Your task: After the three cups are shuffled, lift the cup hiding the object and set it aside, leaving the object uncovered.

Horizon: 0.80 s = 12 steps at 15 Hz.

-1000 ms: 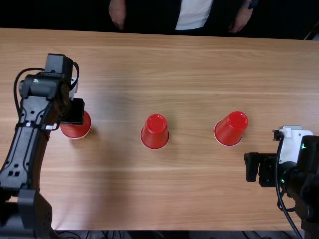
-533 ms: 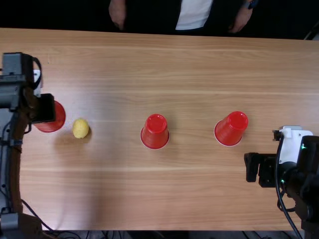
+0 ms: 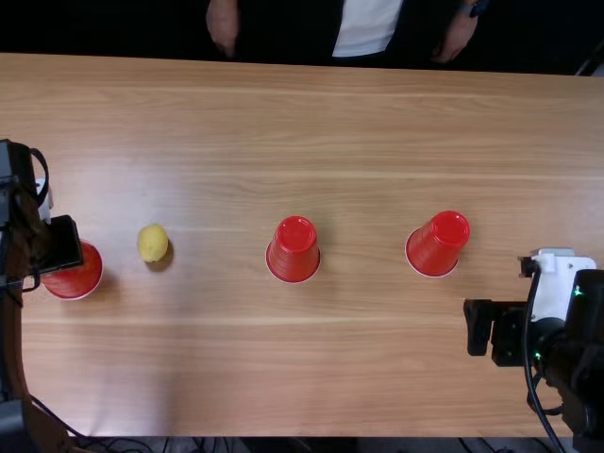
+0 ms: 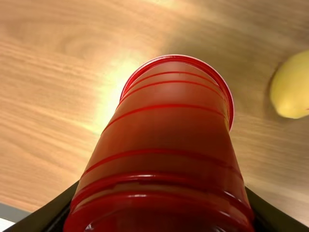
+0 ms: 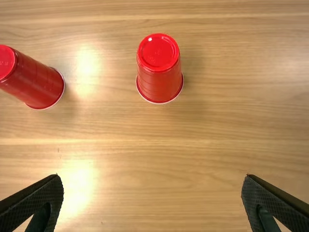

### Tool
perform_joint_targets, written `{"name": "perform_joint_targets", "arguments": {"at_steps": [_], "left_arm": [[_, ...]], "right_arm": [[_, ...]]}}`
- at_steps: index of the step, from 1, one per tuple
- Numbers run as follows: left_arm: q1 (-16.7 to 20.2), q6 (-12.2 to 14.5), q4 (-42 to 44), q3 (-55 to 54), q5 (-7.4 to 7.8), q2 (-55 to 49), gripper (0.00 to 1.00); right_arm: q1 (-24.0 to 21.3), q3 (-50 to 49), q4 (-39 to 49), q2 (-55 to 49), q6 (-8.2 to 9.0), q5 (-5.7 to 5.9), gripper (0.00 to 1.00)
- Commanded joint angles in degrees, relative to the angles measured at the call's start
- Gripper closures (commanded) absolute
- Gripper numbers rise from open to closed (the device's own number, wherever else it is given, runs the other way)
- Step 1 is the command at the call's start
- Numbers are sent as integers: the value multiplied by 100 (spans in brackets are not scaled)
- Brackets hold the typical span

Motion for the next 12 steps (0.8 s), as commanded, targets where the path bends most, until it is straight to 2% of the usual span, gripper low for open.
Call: {"name": "perform_joint_targets", "arguments": {"at_steps": [1, 3, 4, 5, 6, 7, 12], "left_arm": [[28, -44, 21, -185, 1, 51, 80], [54, -44, 21, -396, -10, 95, 66], [63, -44, 21, -475, -10, 298, 56], [72, -33, 21, -502, -20, 464, 39], [72, -33, 11, -528, -20, 500, 17], [98, -23, 21, -607, -10, 500, 0], [134, -44, 0, -598, -10, 412, 0]], "right_arm": [[-9, -33, -56, -48, -27, -22, 0], [-9, -16, -66, -92, -16, -22, 0], [-18, -16, -66, -188, -16, -22, 0], [-18, -33, -56, -224, -16, -22, 0], [-18, -42, -56, -232, -6, -22, 0], [-18, -42, -56, -232, -6, -22, 0], [-18, 19, -56, -232, -16, -22, 0]]}}
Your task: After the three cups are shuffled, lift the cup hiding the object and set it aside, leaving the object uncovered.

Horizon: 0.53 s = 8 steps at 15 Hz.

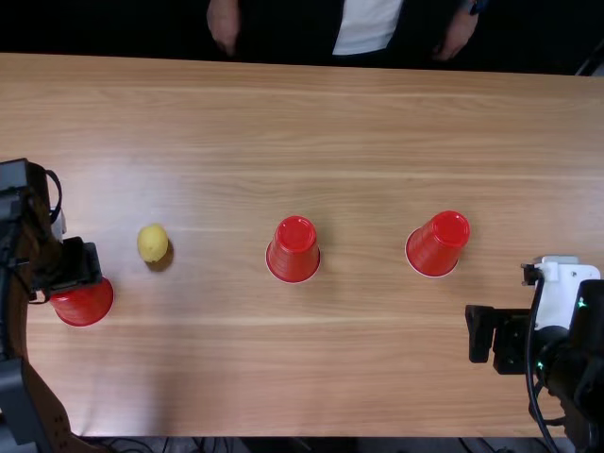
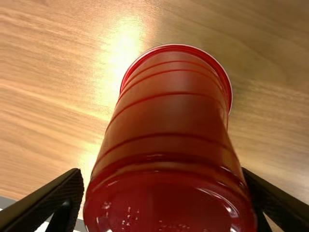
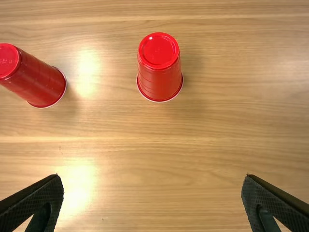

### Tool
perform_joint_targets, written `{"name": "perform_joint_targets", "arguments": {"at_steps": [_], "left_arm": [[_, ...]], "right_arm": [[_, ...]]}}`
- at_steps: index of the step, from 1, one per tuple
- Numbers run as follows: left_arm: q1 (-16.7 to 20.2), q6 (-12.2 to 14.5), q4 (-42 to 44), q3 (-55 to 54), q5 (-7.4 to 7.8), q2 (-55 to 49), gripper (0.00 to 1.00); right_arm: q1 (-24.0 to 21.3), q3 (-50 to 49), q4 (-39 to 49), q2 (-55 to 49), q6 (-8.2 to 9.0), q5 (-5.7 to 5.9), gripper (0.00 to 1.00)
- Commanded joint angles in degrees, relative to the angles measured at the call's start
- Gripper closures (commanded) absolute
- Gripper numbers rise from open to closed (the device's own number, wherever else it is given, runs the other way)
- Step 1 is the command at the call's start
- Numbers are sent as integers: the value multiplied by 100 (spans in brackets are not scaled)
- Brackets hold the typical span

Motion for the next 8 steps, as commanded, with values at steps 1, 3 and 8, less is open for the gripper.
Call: {"name": "perform_joint_targets", "arguments": {"at_steps": [1, 3, 8], "left_arm": [[57, -44, -64, 1, -12, -144, 0], [48, -54, -64, 53, -12, -592, 0], [-13, -65, -117, 36, 72, -2139, 0]], "right_arm": [[-9, 19, 22, -44, -24, -24, 0], [-9, 28, 1, -36, -24, -24, 0], [70, 230, -136, -27, -24, -34, 0]]}}
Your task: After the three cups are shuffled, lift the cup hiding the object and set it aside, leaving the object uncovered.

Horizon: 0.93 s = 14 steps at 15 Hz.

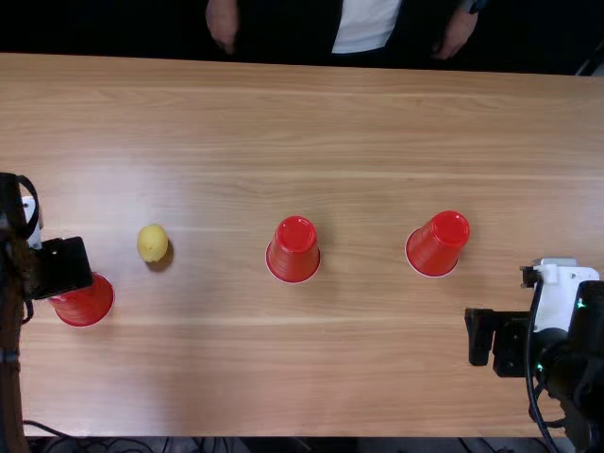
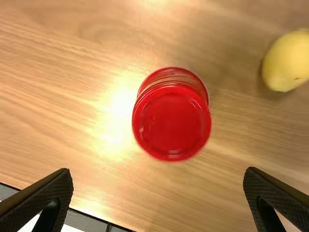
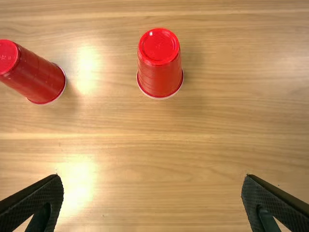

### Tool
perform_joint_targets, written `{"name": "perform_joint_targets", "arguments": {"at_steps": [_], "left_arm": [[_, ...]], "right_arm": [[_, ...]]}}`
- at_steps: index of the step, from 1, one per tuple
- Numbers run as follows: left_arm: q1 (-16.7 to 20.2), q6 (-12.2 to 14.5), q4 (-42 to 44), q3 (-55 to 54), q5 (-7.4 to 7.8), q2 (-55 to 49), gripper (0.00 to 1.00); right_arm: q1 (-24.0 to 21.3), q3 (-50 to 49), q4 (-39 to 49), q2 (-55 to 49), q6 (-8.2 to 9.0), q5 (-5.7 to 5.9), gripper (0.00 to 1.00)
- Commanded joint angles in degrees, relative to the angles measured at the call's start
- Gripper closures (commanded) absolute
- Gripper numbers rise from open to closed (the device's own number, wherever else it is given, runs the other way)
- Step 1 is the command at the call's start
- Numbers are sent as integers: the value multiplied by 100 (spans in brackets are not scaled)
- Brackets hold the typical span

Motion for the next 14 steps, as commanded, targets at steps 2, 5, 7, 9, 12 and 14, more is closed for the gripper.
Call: {"name": "perform_joint_targets", "arguments": {"at_steps": [2, 5, 7, 9, 12, 14], "left_arm": [[-193, -52, -14, -81, 80, -1145, 0], [-1037, -73, -14, -520, 70, -2200, 0], [-1222, -73, -77, -801, 70, -2718, 0], [-1213, -84, -77, -1188, 70, -3246, 0], [-1187, -94, -14, -1751, 91, -4080, 0], [-1187, -84, 60, -2252, 80, -4643, 0]], "right_arm": [[105, 180, -34, -62, -3, -32, 0], [114, 74, -87, -308, -3, -32, 0], [123, -128, -77, -501, -3, -32, 0], [123, -462, -56, -774, -14, -32, 0], [123, -1174, 18, -1442, -3, -32, 0], [123, -1648, 187, -1881, 18, -32, 0]]}}
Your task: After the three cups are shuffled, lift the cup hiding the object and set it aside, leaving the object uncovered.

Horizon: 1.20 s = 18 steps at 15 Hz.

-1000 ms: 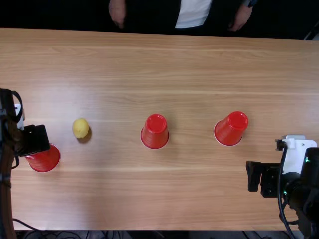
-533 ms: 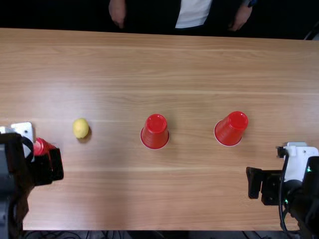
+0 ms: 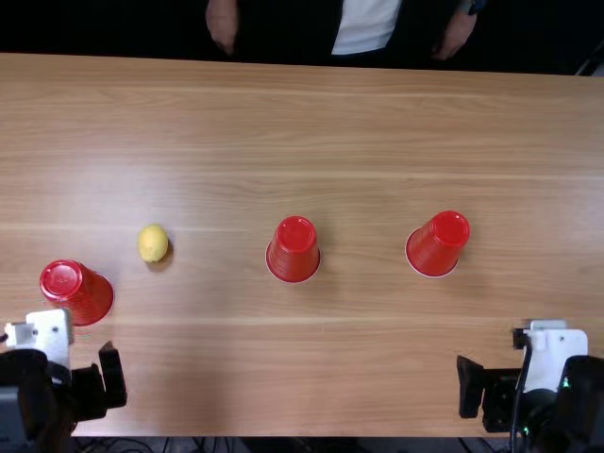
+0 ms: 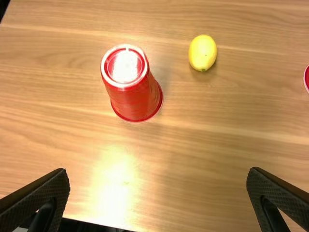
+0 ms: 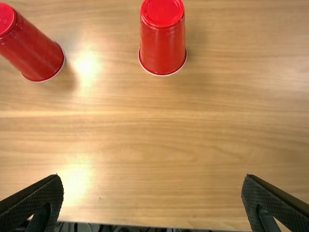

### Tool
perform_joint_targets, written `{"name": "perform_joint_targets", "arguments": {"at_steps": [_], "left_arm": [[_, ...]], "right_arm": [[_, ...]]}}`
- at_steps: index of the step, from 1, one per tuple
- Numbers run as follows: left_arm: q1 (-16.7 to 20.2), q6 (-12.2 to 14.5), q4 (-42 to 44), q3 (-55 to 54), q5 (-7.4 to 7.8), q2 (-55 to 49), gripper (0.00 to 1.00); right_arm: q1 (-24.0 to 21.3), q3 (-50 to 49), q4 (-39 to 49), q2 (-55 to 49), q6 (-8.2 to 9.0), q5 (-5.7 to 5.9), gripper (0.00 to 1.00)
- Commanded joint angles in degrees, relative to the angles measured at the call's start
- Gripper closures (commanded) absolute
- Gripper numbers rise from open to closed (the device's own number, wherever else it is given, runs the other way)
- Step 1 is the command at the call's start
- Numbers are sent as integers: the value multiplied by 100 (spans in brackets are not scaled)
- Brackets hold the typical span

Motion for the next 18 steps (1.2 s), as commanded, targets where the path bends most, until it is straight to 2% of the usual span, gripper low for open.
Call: {"name": "perform_joint_targets", "arguments": {"at_steps": [1, 5, 7, 10, 13, 16, 18], "left_arm": [[-6, -68, 118, -433, 13, -374, 0], [20, -58, 962, -1830, -40, -1789, 0], [20, -37, 1267, -2419, -61, -2378, 0], [11, 16, 2301, -3342, -8, -3230, 0], [11, 27, 3261, -3895, -8, -3388, 0], [-24, 37, 4126, -4414, 24, -3459, 0], [-41, 37, 4790, -4634, 24, -3476, 0]], "right_arm": [[85, -371, 222, -359, 7, -32, 0], [77, -1355, 792, -1221, -3, -32, 0], [59, -1777, 1361, -1599, -24, -32, 0], [50, -2375, 2226, -2161, -35, 10, 0], [6, -2876, 3186, -2811, -46, 20, 0], [6, -3113, 4061, -2855, -24, 20, 0], [-11, -3500, 5021, -2891, -24, 42, 0]]}}
